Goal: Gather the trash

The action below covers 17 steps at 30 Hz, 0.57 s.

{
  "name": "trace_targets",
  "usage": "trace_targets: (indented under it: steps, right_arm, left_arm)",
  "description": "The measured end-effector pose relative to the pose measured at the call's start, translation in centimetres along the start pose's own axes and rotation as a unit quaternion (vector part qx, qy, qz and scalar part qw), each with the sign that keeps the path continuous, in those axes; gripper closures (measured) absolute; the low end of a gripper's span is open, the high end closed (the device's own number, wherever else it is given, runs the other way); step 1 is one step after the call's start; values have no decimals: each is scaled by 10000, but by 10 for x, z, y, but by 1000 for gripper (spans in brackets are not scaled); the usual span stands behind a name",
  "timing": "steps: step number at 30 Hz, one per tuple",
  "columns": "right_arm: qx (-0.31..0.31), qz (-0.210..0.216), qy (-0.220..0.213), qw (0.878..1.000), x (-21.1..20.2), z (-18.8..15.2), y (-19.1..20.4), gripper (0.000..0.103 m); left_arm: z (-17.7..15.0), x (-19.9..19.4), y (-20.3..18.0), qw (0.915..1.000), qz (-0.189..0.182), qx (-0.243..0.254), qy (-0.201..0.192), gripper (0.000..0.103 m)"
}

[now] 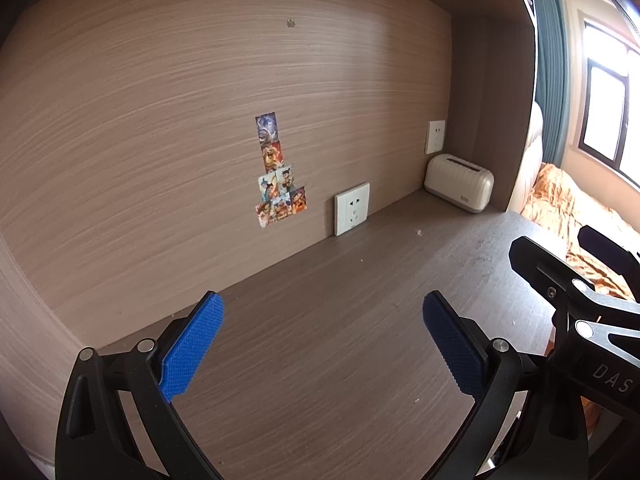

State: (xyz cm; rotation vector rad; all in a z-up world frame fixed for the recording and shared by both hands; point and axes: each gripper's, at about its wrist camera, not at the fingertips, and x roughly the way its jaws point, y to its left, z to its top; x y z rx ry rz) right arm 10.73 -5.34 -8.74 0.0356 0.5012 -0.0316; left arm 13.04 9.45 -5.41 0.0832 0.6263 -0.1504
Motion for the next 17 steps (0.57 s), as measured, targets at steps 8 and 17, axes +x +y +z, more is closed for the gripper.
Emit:
trace_targets:
  steps: [8,17]
  right_arm:
    - [10,-6,48,10000,7,1,-1,4]
    - [-17,-4,165,9999,23,1,-1,4]
  left_arm:
    - [3,8,-5,10000,-8,81,5,5]
    - [6,32,2,9995,-110,-95,267,5]
